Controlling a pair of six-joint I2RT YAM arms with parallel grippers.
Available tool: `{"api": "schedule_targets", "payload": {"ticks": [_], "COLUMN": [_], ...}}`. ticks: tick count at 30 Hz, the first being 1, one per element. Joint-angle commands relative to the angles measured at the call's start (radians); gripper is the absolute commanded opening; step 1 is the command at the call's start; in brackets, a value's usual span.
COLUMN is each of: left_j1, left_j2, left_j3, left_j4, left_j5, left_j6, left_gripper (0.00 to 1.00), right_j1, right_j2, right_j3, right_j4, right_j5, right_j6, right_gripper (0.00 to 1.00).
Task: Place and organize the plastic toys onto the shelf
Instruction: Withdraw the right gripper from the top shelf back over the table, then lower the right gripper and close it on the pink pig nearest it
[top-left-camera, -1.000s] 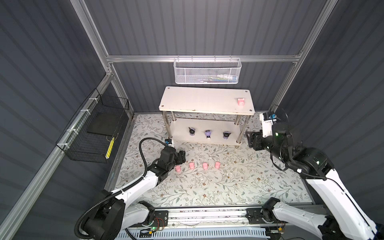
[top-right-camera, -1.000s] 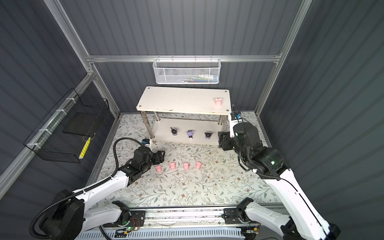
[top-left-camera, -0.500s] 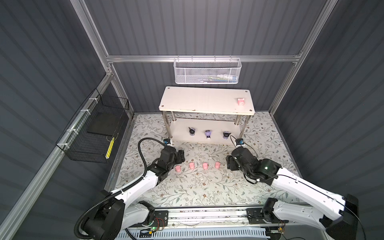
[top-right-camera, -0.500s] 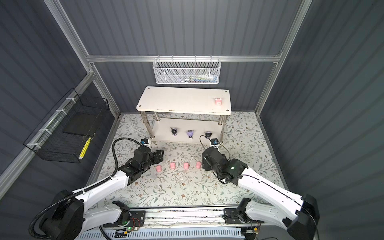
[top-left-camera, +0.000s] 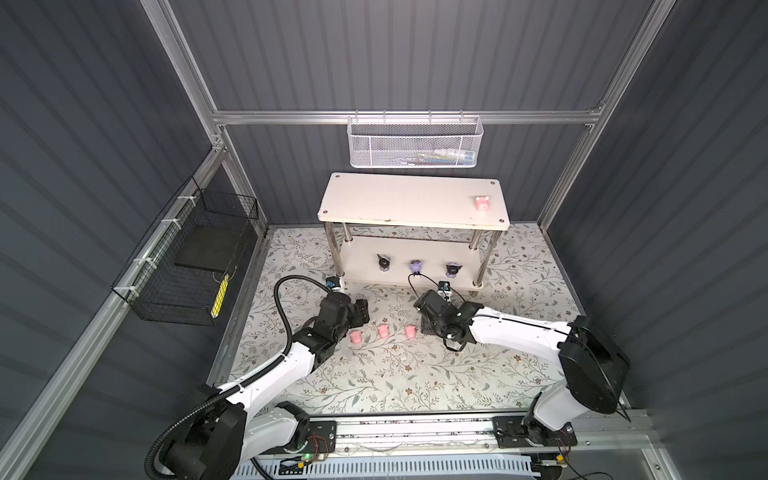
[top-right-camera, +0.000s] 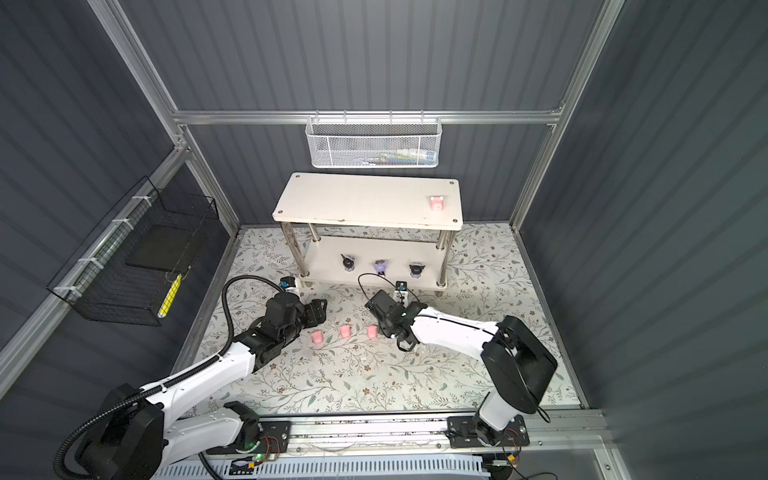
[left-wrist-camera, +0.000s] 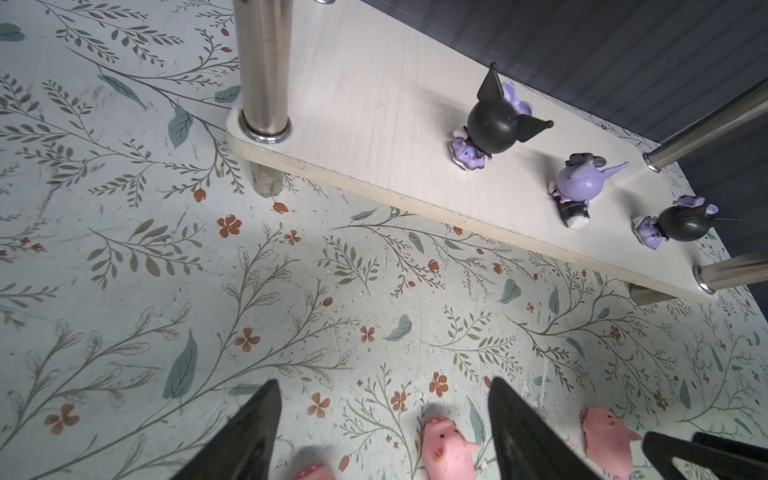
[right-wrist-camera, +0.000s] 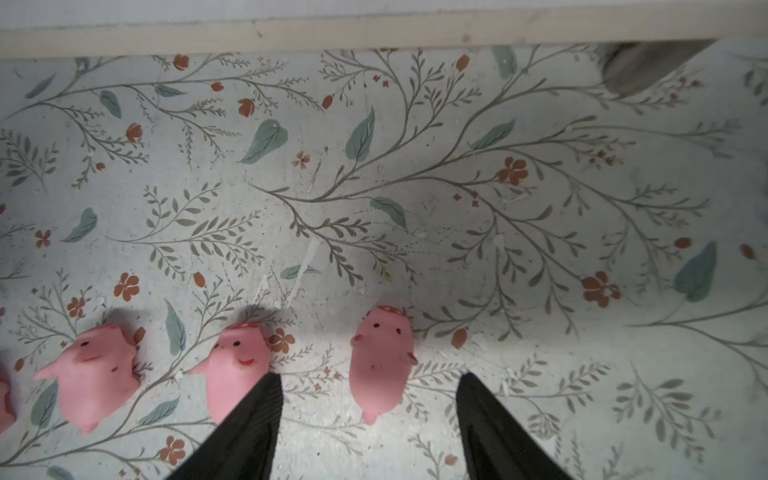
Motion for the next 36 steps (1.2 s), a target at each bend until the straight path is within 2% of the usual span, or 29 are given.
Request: {"api": "schedule_targets", "payload": {"ticks": [1, 15, 28, 36], "left_j1": [0.005, 0.006, 0.004, 0.004], "left_j2": [-0.017, 0.012, -0.011, -0.035], "left_j3": [0.003, 0.001, -0.013, -0.02], "left_j4": [0.003, 0.03, 0.026, 0.012], "left_j5": [0.012, 0.042, 0.043, 0.033], "left_j6": [-0.01, -0.014, -0.011, -0.006], "left_gripper": [0.78, 0.78, 0.78, 0.78], "right_j1": [0.004, 0.014, 0.008, 0.006], "right_j2": [0.046, 0.105, 0.142, 0.146], "right_j3": [0.032, 0.028, 0.045, 0.037], "right_j4": [-0.011, -0.043, -0.051, -0.046], "right_j5": [-0.031, -0.043, -0.033, -0.038], "right_j6": [0.058, 0.149, 0.141, 0.135], "right_gripper": [0.67, 0.64, 0.47, 0.45]}}
